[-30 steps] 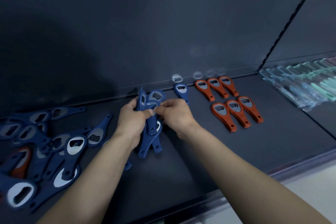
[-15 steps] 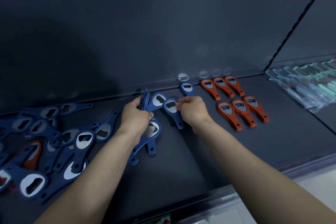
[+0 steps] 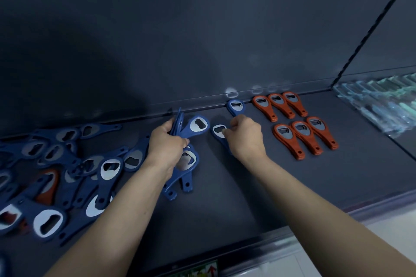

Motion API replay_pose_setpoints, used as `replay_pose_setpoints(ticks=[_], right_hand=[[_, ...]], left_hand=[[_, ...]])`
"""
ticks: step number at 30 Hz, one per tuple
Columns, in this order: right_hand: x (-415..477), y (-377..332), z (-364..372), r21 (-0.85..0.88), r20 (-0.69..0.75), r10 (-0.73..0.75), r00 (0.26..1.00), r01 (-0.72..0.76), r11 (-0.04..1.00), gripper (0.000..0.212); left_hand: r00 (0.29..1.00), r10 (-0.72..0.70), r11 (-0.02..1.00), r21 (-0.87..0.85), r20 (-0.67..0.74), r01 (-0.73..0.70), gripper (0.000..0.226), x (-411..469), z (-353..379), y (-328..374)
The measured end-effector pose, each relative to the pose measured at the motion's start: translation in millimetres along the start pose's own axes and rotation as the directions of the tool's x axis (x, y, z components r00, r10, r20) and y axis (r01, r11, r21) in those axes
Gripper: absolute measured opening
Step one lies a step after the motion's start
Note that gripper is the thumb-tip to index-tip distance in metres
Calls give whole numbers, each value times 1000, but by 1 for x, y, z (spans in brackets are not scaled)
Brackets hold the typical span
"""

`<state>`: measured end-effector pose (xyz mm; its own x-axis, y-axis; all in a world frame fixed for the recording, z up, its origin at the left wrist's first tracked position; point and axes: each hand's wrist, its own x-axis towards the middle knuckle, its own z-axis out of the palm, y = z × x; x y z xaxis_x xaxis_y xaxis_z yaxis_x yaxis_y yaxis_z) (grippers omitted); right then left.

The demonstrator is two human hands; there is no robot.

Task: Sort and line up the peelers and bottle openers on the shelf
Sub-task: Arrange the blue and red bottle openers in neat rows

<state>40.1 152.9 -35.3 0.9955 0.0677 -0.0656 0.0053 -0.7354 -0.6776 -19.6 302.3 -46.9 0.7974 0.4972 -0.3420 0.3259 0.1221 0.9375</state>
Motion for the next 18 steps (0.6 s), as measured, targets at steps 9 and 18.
replay_pose_setpoints(ticks=[9, 18], right_hand=[[6, -7, 14, -237, 14, -123, 992, 123, 964, 20], [36, -5, 31, -404, -100, -325, 940, 260, 877, 29]], left_hand=[[1000, 26, 1000, -2, -16, -26, 54, -4, 0, 4], [999, 30, 1000, -4, -42, -30, 55, -6, 1, 2]])
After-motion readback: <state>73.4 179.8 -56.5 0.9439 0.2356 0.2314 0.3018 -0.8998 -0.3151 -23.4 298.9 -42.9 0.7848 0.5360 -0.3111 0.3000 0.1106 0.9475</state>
